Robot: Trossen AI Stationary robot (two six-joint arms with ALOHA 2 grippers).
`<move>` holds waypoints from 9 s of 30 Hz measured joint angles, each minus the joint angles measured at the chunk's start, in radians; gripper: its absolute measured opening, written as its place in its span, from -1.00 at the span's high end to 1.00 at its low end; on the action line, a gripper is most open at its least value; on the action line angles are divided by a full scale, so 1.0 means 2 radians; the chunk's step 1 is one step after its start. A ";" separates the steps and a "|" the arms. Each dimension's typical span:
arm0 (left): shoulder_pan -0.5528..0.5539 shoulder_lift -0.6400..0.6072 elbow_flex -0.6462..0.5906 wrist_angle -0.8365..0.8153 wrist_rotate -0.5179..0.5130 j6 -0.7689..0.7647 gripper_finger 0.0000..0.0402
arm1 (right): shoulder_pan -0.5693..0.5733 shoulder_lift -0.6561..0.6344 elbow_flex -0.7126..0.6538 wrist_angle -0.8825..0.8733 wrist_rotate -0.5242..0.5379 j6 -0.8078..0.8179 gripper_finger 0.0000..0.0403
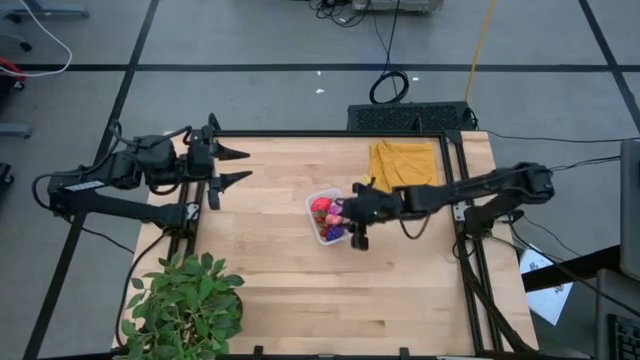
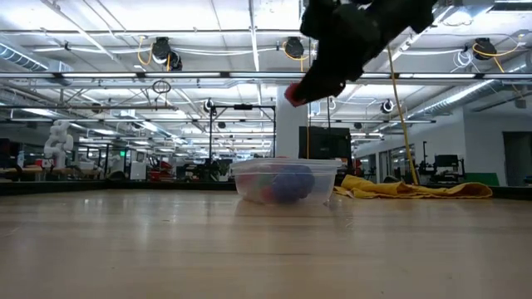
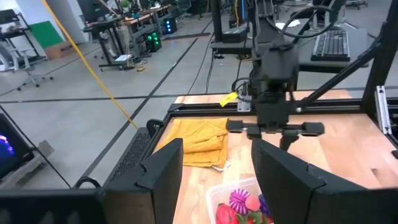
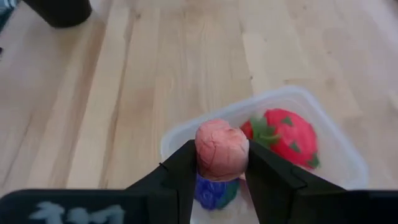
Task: Pick and placing Produce into tupperware
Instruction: Put the pink peach into the transparent container, then return to Home Position
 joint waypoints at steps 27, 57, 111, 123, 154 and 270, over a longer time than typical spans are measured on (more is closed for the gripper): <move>0.000 0.000 0.000 -0.003 -0.005 0.007 0.03 | -0.029 0.080 0.000 -0.035 -0.050 0.035 0.39; 0.000 0.000 0.000 -0.026 -0.005 0.005 0.03 | -0.030 0.080 0.000 -0.020 -0.049 0.018 0.39; 0.000 -0.024 0.000 -0.010 -0.005 0.024 0.03 | -0.030 0.024 0.000 0.009 -0.047 -0.048 0.04; 0.000 -0.096 0.088 -0.160 -0.006 -0.030 0.03 | -0.030 -0.121 0.000 -0.094 -0.047 -0.043 0.04; 0.000 -0.319 -0.265 -0.100 0.070 -0.199 0.02 | 0.023 -0.563 -0.367 0.019 -0.036 0.118 0.05; 0.023 -0.379 -0.522 0.234 0.062 -0.116 0.03 | -0.037 -0.738 -0.491 0.118 -0.036 0.005 0.05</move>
